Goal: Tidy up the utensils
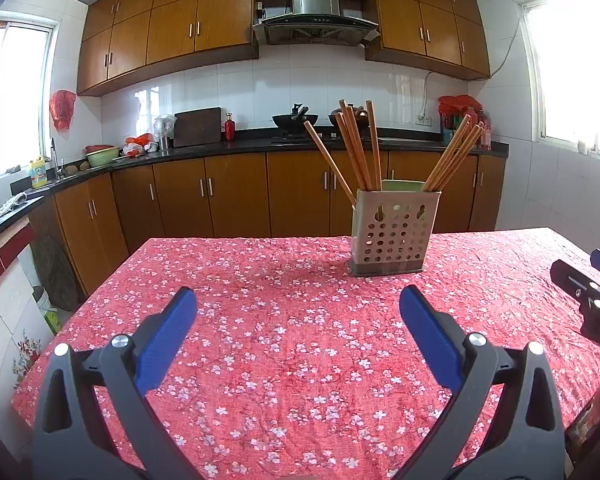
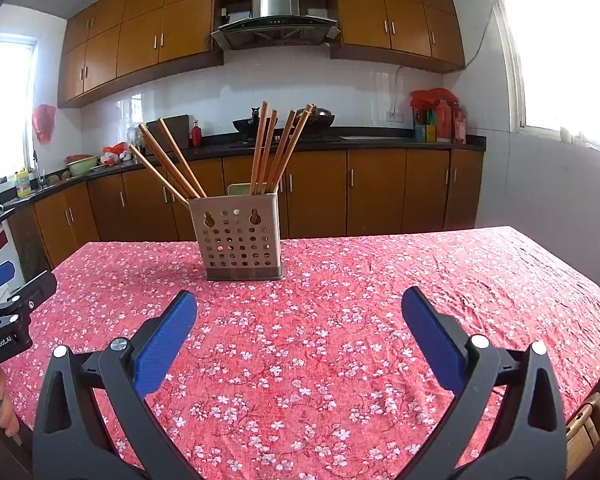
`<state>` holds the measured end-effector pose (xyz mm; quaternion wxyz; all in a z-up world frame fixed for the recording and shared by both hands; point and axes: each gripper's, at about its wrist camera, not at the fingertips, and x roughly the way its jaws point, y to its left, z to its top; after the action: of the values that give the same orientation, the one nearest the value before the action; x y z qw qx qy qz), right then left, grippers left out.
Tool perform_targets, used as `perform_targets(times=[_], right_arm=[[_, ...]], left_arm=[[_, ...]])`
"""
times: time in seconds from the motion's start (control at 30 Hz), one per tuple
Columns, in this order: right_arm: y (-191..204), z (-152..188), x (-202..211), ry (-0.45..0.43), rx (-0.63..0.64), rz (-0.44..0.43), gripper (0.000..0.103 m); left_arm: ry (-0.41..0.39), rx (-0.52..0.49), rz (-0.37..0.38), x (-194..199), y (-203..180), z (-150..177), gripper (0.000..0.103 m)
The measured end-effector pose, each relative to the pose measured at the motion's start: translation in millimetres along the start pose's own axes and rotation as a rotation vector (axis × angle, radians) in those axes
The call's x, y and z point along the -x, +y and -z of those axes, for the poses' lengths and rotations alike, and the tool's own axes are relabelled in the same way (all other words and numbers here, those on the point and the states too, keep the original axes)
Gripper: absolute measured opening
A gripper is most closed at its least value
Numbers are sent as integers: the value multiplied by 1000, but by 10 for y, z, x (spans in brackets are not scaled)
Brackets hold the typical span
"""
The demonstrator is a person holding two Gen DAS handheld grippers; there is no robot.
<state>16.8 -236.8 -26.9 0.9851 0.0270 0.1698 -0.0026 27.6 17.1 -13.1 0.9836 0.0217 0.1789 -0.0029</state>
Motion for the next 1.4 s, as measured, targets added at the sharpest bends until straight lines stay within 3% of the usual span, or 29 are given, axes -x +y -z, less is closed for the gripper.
perform_targets(times=[1.4], right_arm=[[-43,-8,-29,11,-20,2,101]], left_arm=[[8,1,8,-16,-70,-18,99]])
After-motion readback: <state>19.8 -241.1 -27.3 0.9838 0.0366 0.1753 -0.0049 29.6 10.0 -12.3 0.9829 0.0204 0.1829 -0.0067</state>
